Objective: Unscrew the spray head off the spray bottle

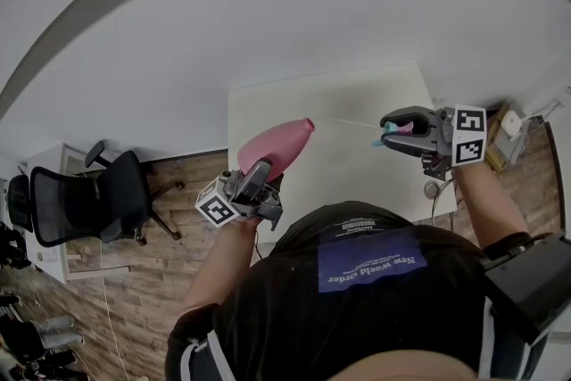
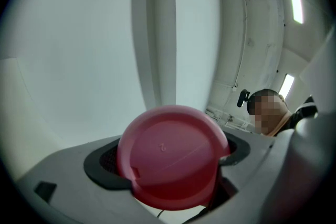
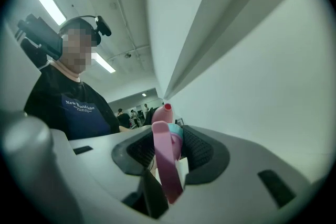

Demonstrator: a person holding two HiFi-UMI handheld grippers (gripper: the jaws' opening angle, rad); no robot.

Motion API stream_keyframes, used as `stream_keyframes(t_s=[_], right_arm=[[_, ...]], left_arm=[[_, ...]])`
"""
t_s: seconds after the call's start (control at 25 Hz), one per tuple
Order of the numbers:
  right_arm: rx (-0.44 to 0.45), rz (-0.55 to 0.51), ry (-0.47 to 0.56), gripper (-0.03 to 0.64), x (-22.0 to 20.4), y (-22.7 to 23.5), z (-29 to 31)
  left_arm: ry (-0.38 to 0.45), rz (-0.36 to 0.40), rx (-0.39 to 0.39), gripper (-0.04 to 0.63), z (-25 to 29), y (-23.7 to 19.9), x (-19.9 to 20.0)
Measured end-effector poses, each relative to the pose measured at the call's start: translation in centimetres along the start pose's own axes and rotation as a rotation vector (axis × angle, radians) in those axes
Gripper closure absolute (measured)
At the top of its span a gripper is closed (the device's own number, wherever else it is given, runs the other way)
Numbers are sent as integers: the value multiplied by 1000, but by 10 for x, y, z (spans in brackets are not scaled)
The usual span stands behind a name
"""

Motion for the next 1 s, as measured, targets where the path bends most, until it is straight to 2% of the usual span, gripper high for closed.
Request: stream_keyframes(t_s=[0.12,0.28,0.48,0.72,1.0], right_arm=[[-32,59,81,483,-6,4,-10],[-95,143,239,483,-7,13,-28],[-165,188,369,483,-6,23,-38],[-196,236,453,483,-6,28,-37],[-192,272,499,483,-7,34,-40]], left_arm=[[33,10,18,118,-2,-3,7],[90,16,39,118,2,-5,12],[153,18,54,118,9,-9,18],[192,28,53,118,8,-6,28],[208,40,56,118,7,-5,32]])
Point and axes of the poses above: the fingertips, and each gripper's own axes: z forward along the fingers, y to its right, x out of its top, the point moved 8 cm from there along -z, backward along the fingers, and after that the axes turned 6 degrees about y, right-handed, at the moved point
